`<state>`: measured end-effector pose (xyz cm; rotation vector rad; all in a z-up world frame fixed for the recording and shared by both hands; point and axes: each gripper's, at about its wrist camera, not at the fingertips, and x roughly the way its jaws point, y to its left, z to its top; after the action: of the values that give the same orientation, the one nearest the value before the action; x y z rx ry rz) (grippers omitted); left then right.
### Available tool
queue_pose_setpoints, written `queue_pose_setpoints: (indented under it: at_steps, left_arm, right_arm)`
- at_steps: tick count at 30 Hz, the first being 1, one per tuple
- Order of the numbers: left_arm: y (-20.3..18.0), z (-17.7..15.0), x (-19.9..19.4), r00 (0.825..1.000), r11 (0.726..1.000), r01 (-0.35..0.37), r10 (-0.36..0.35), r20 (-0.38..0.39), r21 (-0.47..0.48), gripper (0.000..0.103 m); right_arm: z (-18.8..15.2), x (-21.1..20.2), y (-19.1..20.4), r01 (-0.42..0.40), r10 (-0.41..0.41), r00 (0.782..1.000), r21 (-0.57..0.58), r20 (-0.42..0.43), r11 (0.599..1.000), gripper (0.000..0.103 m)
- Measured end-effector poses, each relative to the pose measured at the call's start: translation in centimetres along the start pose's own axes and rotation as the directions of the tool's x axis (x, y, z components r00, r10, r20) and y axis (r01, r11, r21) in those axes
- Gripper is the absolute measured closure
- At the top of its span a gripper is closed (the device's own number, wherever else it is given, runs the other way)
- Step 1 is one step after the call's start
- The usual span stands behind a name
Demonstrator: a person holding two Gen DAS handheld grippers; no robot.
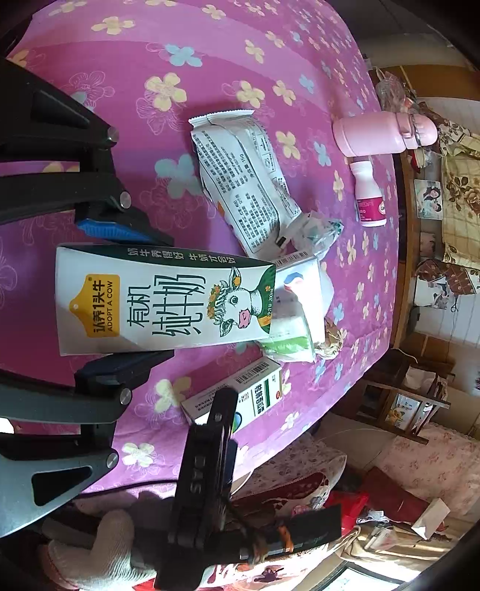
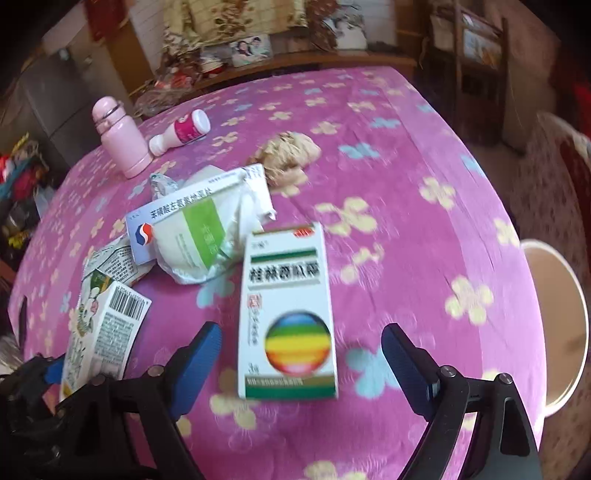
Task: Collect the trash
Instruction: 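Grasp the milk carton with the left tool while the right tool grasps the rainbow medicine box, then carry carton and medicine box over the white bucket and open both tools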
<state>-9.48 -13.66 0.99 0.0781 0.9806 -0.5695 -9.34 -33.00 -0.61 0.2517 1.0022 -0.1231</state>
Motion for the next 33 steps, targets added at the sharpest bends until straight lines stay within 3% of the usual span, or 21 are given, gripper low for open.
queue_pose_setpoints:
  at_steps: [2, 3, 12, 24, 33]
  left_arm:
    - [-0.2, 0.1, -0.2, 1.0, 1.0, 0.003, -0.003, 0.001, 0.002, 0.05]
    - [-0.4, 0.1, -0.3, 1.0, 1.0, 0.004, -0.004, 0.004, 0.004, 0.05]
    - [-4.9, 0.9, -1.4, 0.998, 0.996, 0.051, -0.053, 0.024, 0.071, 0.05]
    - [-16.0, 2.2, -0.3, 0.985, 0.963, 0.17, -0.175, 0.003, 0.208, 0.05]
    - [-23.7, 3.7, 2.9, 0.972, 0.933, 0.233, -0.23, -0.043, 0.273, 0.05]
  right_arm:
    - [0.1, 0.3, 0.2, -0.006, 0.006, 1.0, -0.012, -0.004, 1.0, 0.027]
    - [0.0, 0.3, 0.1, -0.012, 0.012, 1.0, -0.012, -0.006, 1.0, 0.048]
    - [-2.5, -4.7, -3.5, -0.025, 0.025, 0.995, -0.003, 0.1, 1.0, 0.048]
    - [-5.3, -11.5, -13.1, 0.192, -0.204, 0.958, 0.079, 0.203, 0.978, 0.048]
    - [-7.3, -13.6, -19.7, 0.254, -0.287, 0.937, 0.173, 0.201, 0.952, 0.048]
